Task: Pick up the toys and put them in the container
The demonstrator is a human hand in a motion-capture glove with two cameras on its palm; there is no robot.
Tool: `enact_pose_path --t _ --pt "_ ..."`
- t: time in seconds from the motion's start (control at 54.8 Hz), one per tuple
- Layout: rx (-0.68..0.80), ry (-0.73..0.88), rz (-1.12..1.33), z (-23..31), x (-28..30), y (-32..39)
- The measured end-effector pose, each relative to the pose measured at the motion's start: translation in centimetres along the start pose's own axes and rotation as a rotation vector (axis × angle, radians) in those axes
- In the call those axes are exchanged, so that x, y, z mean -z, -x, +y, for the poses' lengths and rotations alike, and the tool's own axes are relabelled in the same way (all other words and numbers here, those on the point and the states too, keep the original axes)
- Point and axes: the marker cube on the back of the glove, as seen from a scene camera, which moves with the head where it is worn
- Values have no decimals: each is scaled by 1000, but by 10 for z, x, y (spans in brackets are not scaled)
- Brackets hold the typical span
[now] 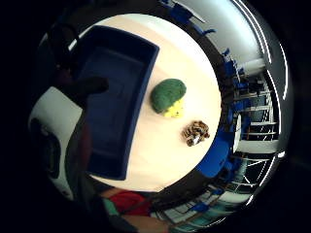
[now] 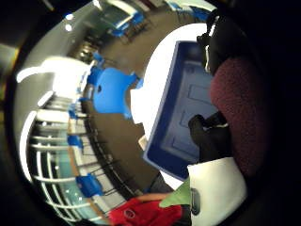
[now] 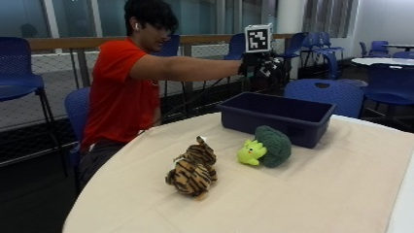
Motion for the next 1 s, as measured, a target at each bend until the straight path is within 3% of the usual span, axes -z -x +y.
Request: enact_pose_path --t 0.073,0.201,0.511,0.748,1.004 --pt "57 43 105 -4 -15 -10" --pt "-1 175 25 -3 -33 -12" --pt "-123 -25 -13 7 -40 -144" --pt "-272 30 -7 6 -59 -225" --pt "-305 143 -45 -3 -113 -252"
